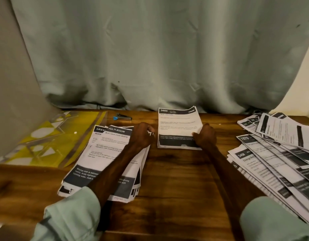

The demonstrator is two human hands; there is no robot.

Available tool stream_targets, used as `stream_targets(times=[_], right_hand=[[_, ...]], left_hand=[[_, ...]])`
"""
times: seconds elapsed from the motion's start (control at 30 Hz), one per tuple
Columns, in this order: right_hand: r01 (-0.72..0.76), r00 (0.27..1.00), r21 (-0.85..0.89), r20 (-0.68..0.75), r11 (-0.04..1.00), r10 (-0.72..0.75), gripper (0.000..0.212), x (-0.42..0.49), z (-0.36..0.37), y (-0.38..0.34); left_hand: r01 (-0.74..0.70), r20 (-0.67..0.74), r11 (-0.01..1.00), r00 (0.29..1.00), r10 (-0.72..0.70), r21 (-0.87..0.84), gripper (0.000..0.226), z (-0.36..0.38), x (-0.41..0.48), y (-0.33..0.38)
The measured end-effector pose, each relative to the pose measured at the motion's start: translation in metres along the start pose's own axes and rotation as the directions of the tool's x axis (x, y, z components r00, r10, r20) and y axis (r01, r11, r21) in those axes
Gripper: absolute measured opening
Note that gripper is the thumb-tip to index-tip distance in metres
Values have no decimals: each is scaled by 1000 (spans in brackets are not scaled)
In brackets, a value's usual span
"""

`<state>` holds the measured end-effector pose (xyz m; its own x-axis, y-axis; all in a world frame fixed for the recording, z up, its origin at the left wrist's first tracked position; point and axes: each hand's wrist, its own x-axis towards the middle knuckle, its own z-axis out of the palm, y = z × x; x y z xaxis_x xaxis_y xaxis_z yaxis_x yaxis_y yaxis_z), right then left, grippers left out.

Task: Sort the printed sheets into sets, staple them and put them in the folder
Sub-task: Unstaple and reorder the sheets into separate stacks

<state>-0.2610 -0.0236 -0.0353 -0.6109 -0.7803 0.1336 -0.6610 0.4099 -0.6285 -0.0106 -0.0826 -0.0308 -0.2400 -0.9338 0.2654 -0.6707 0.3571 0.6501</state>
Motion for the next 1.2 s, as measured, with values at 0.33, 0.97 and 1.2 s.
stream_targets(times=[0.33, 0.97, 1.2], right_hand=[[125, 983, -279, -92, 952, -157, 58, -31, 4, -16], [581, 649, -139, 674, 802, -354, 129, -61, 92, -181], [527, 637, -151, 722, 836, -271, 129, -38, 105, -203]], left_hand=[[92, -40, 992, 995, -89, 86, 19, -51, -61, -28], [174, 169, 872, 946, -277, 457, 60, -109, -129, -55], [115, 172, 851, 957, -233, 512, 64, -113, -124, -60]])
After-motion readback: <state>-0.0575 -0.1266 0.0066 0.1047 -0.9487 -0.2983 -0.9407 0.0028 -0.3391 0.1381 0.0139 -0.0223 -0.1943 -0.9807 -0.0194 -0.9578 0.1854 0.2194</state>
